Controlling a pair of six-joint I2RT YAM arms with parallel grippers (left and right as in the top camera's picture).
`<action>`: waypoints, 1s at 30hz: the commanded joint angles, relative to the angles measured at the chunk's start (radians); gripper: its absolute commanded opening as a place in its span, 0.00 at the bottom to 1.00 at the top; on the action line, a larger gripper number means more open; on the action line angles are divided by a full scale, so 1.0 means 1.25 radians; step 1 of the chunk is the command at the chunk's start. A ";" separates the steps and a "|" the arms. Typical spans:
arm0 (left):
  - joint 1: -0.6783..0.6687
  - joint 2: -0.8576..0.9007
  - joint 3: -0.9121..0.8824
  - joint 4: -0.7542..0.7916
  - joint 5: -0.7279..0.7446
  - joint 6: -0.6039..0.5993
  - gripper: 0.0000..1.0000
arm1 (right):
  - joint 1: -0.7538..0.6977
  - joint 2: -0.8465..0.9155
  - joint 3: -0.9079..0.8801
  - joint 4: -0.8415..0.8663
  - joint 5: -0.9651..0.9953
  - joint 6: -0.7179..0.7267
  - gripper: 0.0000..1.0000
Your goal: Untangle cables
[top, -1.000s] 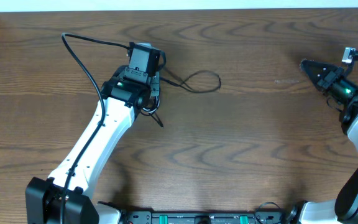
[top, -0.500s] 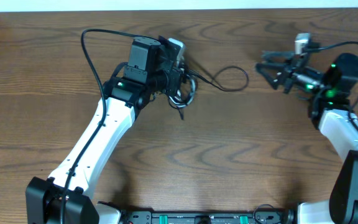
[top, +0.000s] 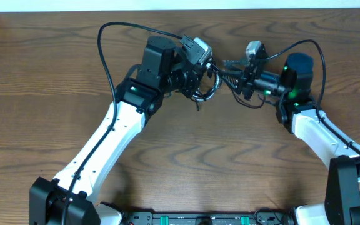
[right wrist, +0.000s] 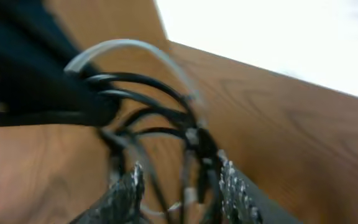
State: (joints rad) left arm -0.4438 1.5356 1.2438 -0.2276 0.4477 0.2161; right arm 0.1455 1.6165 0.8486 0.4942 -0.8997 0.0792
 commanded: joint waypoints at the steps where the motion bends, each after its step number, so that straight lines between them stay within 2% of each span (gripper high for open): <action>1: -0.002 -0.012 0.006 0.004 0.019 0.016 0.07 | 0.005 -0.005 0.005 -0.010 0.120 -0.020 0.40; 4: -0.002 -0.012 0.006 0.007 0.027 0.018 0.08 | 0.005 -0.005 0.005 -0.011 0.120 -0.020 0.43; 6: -0.002 -0.012 0.006 0.008 0.073 0.049 0.07 | 0.005 -0.005 0.005 -0.013 0.120 -0.020 0.44; 12: -0.002 -0.012 0.006 0.023 0.069 0.048 0.08 | 0.005 -0.005 0.005 -0.017 0.103 -0.020 0.49; 17: -0.002 -0.012 0.006 0.011 -0.003 0.048 0.07 | 0.005 -0.005 0.005 -0.016 0.095 -0.019 0.49; 20: -0.002 -0.012 0.006 -0.020 -0.060 0.047 0.07 | 0.005 -0.005 0.005 0.008 0.078 0.021 0.50; 25: -0.002 -0.012 0.006 0.003 -0.053 0.007 0.07 | 0.014 -0.005 0.005 0.020 0.052 0.022 0.50; 30: -0.002 -0.012 0.006 0.020 0.010 0.005 0.07 | 0.021 -0.005 0.005 0.013 0.071 0.022 0.50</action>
State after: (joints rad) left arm -0.4469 1.5356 1.2438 -0.2207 0.4103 0.2367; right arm 0.1612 1.6165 0.8482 0.5129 -0.8143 0.0986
